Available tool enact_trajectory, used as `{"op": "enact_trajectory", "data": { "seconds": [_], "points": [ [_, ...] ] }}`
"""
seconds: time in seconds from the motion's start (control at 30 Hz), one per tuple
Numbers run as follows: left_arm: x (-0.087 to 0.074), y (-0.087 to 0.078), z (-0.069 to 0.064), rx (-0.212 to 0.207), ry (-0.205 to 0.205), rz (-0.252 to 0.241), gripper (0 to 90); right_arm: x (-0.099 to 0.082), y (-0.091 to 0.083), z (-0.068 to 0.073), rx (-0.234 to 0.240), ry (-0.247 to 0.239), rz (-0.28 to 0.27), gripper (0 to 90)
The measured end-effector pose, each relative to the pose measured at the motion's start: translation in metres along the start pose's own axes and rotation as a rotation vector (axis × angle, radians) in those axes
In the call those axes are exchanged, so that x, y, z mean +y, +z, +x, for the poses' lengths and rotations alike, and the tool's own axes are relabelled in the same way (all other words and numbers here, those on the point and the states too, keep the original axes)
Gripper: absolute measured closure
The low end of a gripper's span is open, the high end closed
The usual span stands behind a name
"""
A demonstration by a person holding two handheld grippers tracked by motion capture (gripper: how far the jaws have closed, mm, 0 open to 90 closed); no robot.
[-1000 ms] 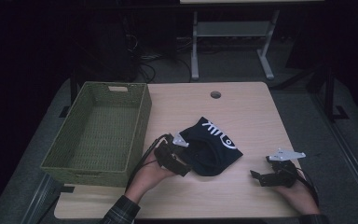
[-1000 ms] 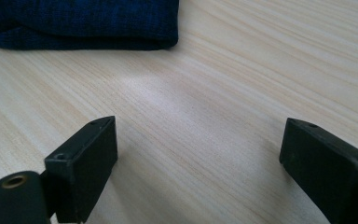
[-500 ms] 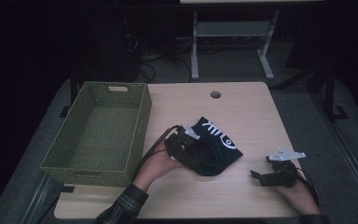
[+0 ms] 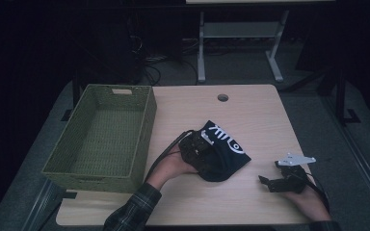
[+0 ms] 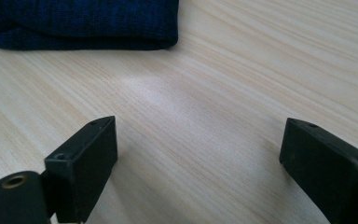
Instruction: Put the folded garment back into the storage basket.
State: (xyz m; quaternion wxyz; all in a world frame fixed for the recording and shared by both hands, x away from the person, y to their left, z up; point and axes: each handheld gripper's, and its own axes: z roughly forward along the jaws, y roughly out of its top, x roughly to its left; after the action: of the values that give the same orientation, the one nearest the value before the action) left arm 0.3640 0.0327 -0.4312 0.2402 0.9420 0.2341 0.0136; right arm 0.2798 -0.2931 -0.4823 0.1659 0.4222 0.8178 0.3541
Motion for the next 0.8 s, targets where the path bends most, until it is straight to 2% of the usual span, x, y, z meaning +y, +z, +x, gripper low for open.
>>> {"op": "enact_trajectory", "data": {
  "seconds": [0.17, 0.37, 0.43, 0.5, 0.53, 0.63, 0.73, 0.8],
  "points": [
    [-0.001, 0.008, 0.003, -0.010, 0.012, 0.042, 14.1, 0.000, 0.000, 0.000, 0.000, 0.000, 0.000, 10.8],
    [-0.003, 0.014, 0.002, -0.003, 0.024, 0.060, 13.9, 0.000, 0.000, 0.000, 0.000, 0.000, 0.000, 10.8],
    [-0.004, 0.014, 0.001, 0.008, 0.030, 0.068, 14.1, 0.000, 0.000, 0.000, 0.000, 0.000, 0.000, 10.8],
    [-0.004, 0.015, -0.001, 0.025, 0.055, 0.083, 15.1, 0.000, 0.000, 0.000, 0.000, 0.000, 0.001, 10.8],
    [-0.004, 0.015, -0.002, 0.036, 0.051, 0.078, 15.6, 0.000, 0.000, 0.000, 0.000, 0.000, 0.001, 10.8],
    [-0.005, 0.014, -0.002, 0.046, 0.061, 0.084, 20.1, 0.000, 0.000, 0.000, 0.000, 0.000, 0.001, 10.8],
    [-0.007, 0.012, 0.001, 0.042, 0.050, 0.064, 25.3, 0.000, 0.000, 0.000, 0.000, 0.000, 0.001, 10.8],
    [-0.008, 0.011, 0.002, 0.040, 0.044, 0.056, 32.8, 0.000, 0.000, 0.000, 0.000, 0.002, 0.001, 10.8]
  ]
}}
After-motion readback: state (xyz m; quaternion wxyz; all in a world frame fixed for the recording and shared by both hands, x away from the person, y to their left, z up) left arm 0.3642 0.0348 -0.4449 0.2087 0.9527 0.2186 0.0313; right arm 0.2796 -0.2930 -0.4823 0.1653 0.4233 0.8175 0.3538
